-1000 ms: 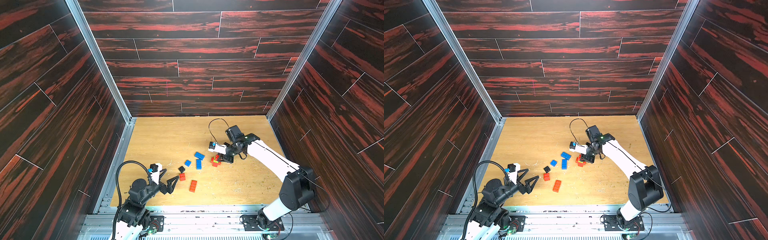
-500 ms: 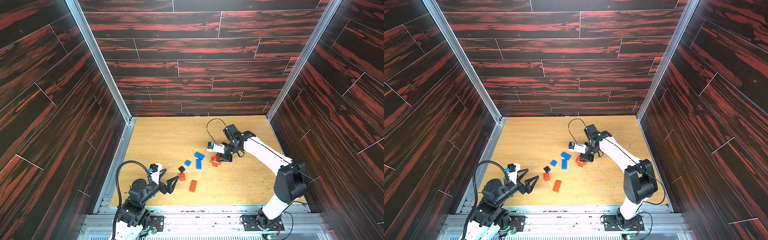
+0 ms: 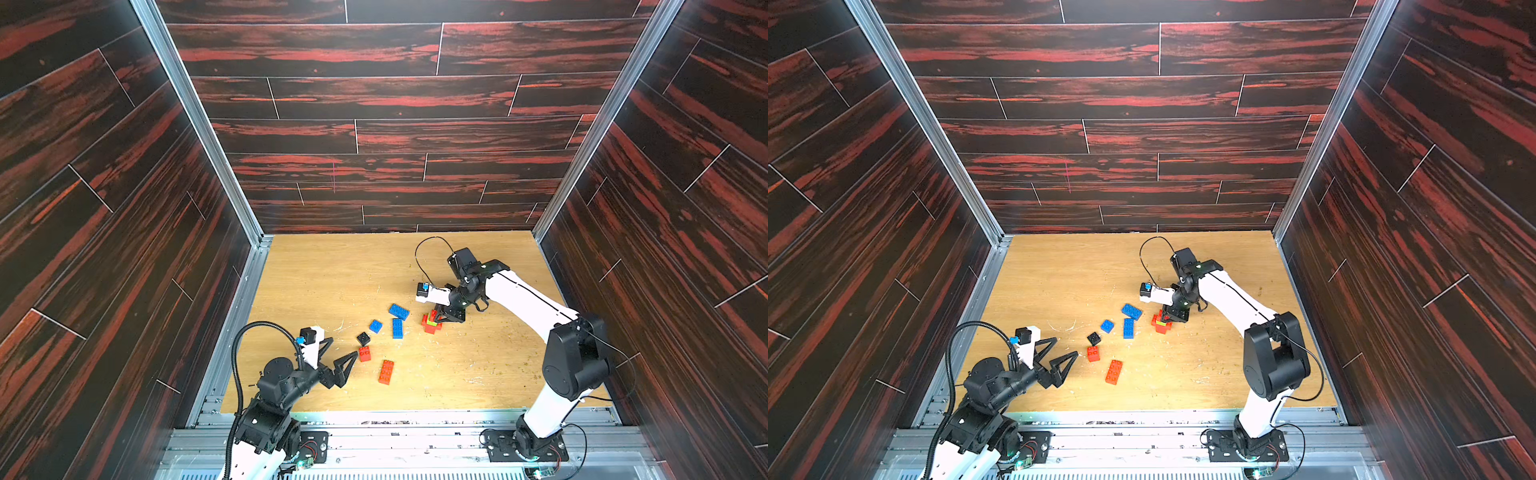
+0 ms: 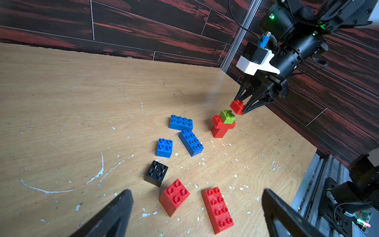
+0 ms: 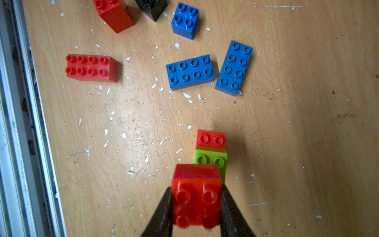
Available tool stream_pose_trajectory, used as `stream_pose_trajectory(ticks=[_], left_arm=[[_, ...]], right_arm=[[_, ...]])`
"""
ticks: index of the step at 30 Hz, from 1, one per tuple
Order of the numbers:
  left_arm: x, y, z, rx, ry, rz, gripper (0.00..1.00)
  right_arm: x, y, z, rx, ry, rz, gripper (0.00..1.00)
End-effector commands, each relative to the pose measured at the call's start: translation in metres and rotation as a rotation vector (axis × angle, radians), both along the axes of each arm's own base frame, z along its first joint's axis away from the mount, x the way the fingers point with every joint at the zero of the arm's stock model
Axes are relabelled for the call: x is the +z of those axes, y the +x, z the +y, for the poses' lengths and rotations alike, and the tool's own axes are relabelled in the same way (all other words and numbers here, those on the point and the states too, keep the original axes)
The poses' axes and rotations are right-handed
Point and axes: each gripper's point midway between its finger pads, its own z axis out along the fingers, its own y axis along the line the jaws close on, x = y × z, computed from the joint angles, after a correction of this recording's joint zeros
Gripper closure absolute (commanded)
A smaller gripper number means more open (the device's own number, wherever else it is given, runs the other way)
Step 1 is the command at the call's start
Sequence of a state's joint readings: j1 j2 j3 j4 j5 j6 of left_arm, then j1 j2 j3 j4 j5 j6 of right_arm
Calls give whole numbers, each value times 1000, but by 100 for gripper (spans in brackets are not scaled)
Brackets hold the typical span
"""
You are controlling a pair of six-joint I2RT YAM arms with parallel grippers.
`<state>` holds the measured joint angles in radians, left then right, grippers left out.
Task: Assemble the letter f with lego
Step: Assemble the lego brick with the lego brick.
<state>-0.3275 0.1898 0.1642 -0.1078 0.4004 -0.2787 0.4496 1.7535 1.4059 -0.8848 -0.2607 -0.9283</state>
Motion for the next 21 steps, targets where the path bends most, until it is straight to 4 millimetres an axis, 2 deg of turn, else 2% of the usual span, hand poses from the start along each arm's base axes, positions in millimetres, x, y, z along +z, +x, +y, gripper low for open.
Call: stream_pose_trajectory(ticks=[1,21], left_arm=[[-5,1,0,0,7,13,0],[-5,1,0,3,8,16,0]], right_arm=[[0,1,2,9,11,27,71],[-6,9,2,-2,-3,29,71]])
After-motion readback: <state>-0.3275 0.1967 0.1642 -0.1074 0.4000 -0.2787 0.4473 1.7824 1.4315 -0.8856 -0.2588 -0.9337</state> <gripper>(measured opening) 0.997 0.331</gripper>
